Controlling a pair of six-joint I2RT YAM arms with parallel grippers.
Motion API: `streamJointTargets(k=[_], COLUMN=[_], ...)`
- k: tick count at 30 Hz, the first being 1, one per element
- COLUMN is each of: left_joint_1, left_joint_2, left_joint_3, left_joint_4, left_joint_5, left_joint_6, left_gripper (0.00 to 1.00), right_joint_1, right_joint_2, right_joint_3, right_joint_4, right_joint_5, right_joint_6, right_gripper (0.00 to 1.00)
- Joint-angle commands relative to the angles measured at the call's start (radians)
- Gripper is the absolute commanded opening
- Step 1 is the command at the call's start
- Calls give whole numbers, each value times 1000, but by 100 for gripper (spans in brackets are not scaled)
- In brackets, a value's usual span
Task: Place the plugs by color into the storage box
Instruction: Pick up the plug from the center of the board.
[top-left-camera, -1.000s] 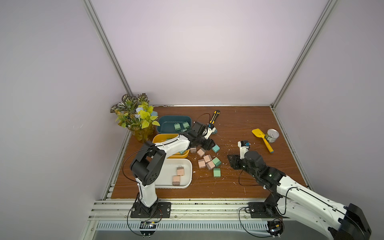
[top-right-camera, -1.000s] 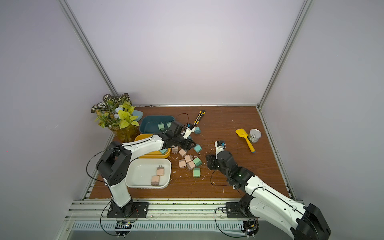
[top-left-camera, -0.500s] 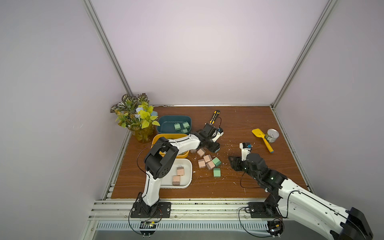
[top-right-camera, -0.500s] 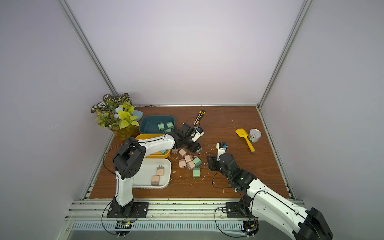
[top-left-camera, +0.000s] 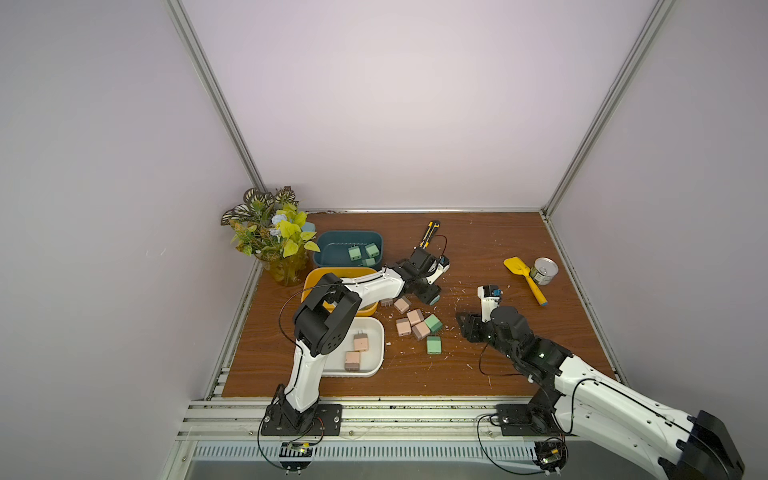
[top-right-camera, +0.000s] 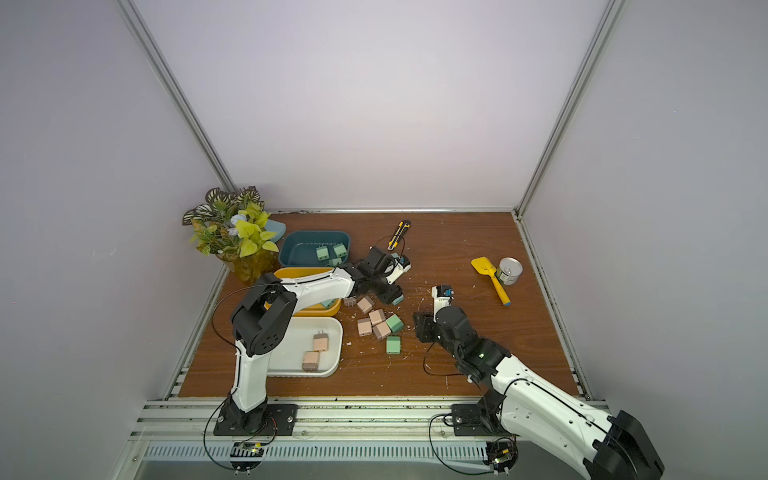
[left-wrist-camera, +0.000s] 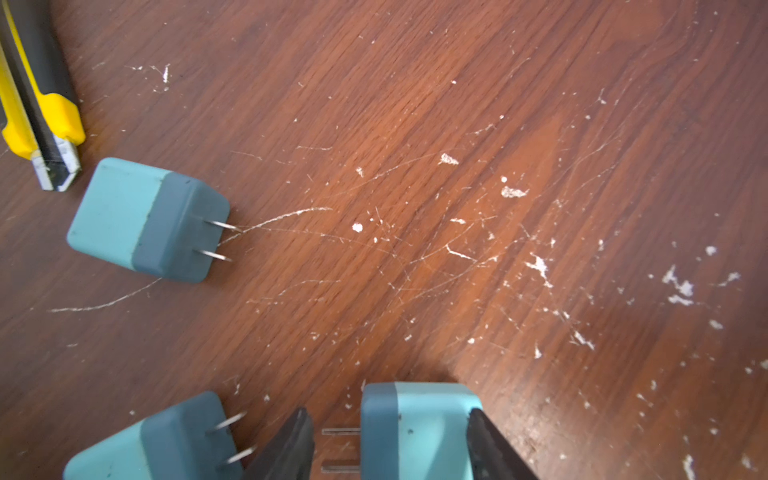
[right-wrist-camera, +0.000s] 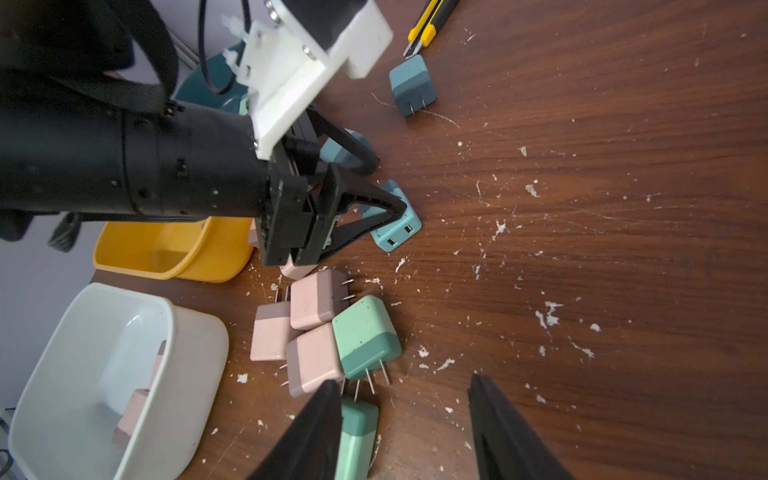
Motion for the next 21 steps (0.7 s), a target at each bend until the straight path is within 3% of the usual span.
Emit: streamJointTargets(k=[1, 9, 21], left_joint_1=[-9, -9, -16], left_joint_2=[30, 32, 33], left_joint_3=[17, 23, 36], left_joint_4=[-29, -34, -75], left_joint_5=[13, 14, 15], left_joint_6=[11, 10, -10], left_gripper=[59, 55, 62], right_joint_1=[0, -1, 0], right_joint_2=[6, -19, -46], right_joint_3=[48, 62, 65], right_joint_4=[23, 20, 7], right_joint_5=[-12, -5, -11], right_joint_6=[-6, 3, 20], right_gripper=[55, 54, 54])
